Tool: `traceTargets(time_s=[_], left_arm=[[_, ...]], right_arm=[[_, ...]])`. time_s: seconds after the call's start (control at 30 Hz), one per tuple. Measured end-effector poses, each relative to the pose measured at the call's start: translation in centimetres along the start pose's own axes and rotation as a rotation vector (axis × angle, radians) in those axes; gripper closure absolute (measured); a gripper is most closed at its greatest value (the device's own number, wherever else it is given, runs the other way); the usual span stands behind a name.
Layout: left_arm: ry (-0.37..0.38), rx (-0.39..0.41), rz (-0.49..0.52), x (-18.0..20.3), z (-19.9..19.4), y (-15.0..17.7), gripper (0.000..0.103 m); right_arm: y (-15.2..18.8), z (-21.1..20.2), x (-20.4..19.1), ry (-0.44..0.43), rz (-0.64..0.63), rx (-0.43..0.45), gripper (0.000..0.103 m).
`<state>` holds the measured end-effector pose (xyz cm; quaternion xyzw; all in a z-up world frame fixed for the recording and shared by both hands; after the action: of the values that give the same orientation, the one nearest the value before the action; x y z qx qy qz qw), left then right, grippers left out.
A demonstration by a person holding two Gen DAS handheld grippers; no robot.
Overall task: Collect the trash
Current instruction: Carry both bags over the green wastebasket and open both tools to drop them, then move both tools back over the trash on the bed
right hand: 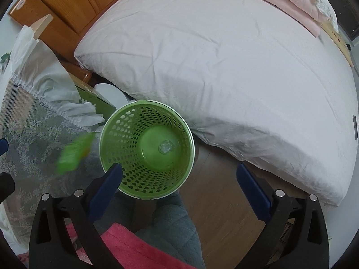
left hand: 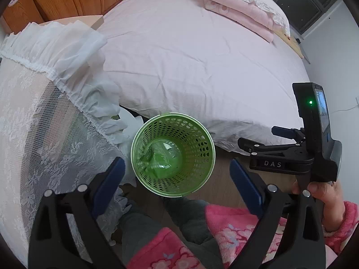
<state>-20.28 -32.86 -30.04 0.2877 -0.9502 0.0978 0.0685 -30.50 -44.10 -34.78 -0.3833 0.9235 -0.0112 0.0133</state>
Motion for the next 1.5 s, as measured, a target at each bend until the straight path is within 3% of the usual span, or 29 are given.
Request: traceTargets(time_s=[0.37, 0.63, 0.83, 1.07, 1.3, 1.5], left_arm=[[-0.013, 0.008, -0.021, -0.5, -0.8, -0.1, 0.008], [-0.050, 0.051, -0.079, -3.5, -2.7, -0.1, 0.008], [-0.153, 0.170, -0.256, -10.6, -8.4, 1.4, 0.008], [-0.348, 0.325, -0.509, -20.5, -16.0, 6.5, 0.008], [-0.398, 0.366, -0.700, -27.0, -19.1, 12.0, 0.008], [-0.413, 0.372, -0.765, -29.6, -19.8, 13.8, 0.008]], right_arm=[[0.1, 0.2, 0.1, -0.010, 0.013, 0.000, 0.003], [-1.2, -0.5, -2.7, -0.032, -0.042, 0.012, 0.003], [-4.2, -4.1, -10.5, -0.123, -0.223, 0.090, 0.003], [-6.5, -10.6, -22.4, -0.237, -0.466, 0.213, 0.003], [-5.8, -14.0, -31.3, -0.308, -0.643, 0.257, 0.003], [-4.4, -14.5, -35.1, -0.313, -0.720, 0.244, 0.002]])
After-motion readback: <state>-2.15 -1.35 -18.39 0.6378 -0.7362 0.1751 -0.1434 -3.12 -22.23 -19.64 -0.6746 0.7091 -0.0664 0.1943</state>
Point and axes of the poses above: each gripper's, at about its wrist camera, not at the fingertips, and z roughly the way its jaws point, x to its right, y to its underside, the point moved 10 cm from there along z, roughly the way its jaws point, and after that the axes turned 7 degrees about -x, right-handed, at the moved point
